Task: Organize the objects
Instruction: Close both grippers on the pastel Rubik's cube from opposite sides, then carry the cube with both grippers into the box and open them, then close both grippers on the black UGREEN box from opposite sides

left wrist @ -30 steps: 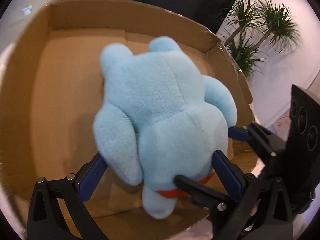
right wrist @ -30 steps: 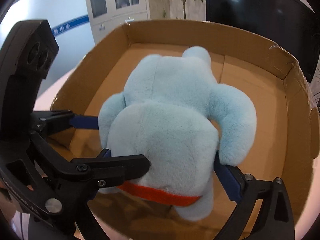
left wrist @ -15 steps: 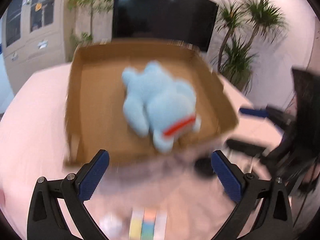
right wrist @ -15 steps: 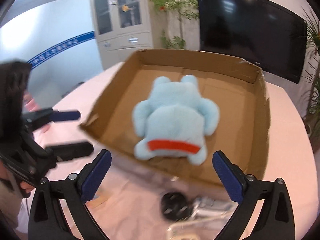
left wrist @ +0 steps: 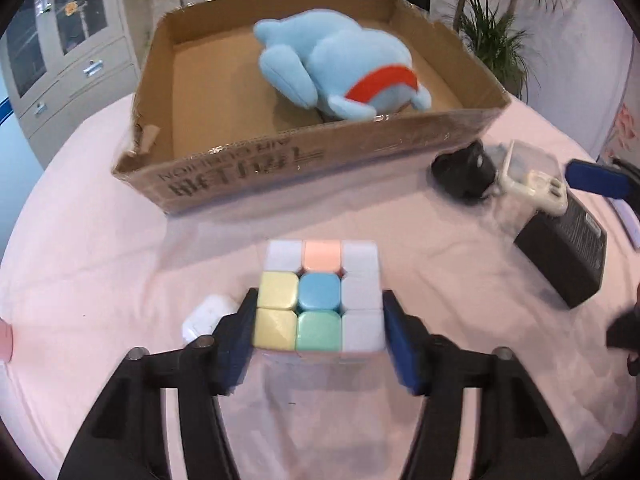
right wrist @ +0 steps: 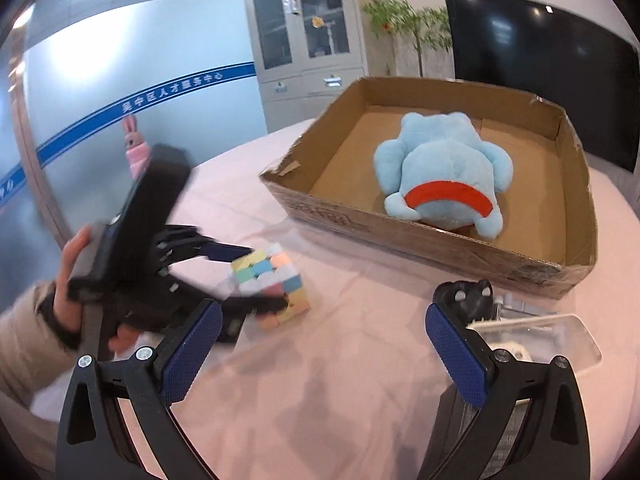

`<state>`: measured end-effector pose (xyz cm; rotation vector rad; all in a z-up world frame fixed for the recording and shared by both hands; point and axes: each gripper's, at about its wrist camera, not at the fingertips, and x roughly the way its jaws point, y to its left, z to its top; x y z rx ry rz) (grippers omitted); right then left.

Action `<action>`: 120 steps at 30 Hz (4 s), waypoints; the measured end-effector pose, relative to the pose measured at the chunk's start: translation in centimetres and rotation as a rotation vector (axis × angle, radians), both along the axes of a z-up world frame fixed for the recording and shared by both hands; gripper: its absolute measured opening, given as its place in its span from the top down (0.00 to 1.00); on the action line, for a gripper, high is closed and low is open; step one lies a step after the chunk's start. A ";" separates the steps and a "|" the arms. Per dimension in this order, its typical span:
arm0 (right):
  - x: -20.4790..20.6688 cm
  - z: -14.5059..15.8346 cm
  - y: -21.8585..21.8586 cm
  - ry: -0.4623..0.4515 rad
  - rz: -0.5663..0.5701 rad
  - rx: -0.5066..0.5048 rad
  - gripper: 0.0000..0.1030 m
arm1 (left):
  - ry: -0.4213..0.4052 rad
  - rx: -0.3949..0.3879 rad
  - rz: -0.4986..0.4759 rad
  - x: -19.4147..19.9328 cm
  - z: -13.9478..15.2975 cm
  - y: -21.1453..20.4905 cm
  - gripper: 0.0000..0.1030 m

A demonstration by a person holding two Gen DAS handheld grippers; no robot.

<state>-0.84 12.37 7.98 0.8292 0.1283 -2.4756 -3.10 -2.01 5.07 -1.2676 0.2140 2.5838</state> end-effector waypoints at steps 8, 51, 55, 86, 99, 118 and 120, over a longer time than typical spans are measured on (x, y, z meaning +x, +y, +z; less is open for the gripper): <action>2.8 -1.9 0.6 -0.052 0.135 0.031 0.01 | -0.048 0.107 -0.141 2.8 0.7 2.0 0.47; -5.8 1.4 -5.3 -0.057 0.275 0.244 0.46 | -0.028 0.207 -0.276 0.3 7.8 1.2 0.47; -8.4 4.5 -5.7 -0.014 0.256 0.248 0.46 | 0.021 0.205 -0.288 -2.3 10.8 0.3 0.47; -23.7 -0.2 -10.4 -0.115 0.315 0.364 0.46 | -0.037 0.209 -0.129 -16.0 5.1 -4.9 0.43; -17.1 4.1 -5.2 -0.063 0.137 0.393 0.20 | 0.069 0.313 0.039 -9.2 9.0 -5.5 0.13; -0.5 0.4 16.6 -0.239 -0.167 0.024 0.20 | -0.121 0.437 -0.152 2.2 3.1 9.1 0.04; 0.7 -0.7 16.8 -0.235 -0.154 0.023 0.20 | -0.135 0.439 -0.164 2.4 2.8 10.4 0.04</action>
